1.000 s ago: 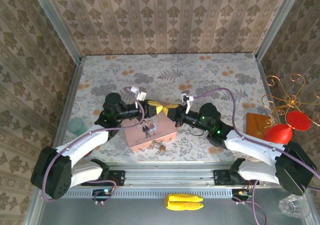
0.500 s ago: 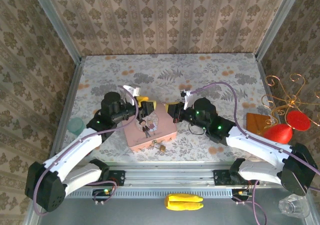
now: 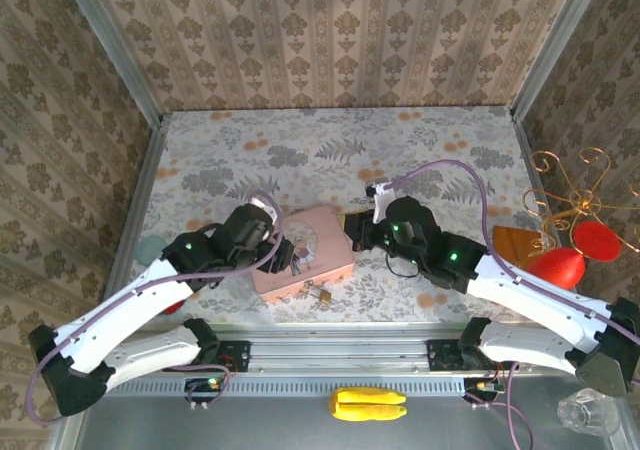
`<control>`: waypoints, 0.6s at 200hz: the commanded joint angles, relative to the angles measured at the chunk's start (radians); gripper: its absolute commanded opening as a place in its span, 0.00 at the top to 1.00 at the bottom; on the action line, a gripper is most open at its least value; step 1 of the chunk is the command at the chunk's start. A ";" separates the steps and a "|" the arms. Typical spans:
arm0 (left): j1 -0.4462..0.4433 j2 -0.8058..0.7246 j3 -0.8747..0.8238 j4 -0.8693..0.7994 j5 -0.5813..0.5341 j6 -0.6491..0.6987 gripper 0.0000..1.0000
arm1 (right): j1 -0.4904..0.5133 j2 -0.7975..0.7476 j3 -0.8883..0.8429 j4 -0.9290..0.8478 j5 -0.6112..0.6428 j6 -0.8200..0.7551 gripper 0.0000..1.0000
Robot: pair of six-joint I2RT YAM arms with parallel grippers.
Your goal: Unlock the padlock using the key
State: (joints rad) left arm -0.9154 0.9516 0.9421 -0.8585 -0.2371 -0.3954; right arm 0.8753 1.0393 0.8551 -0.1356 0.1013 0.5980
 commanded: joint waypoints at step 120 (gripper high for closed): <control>-0.252 0.143 -0.144 -0.140 0.000 -0.347 0.00 | 0.002 -0.069 -0.105 -0.015 0.071 0.014 1.00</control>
State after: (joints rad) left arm -1.1584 1.0924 0.8368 -1.0294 -0.2611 -0.6720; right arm 0.8753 1.0027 0.7650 -0.1612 0.1326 0.6060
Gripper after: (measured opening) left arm 0.998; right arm 0.067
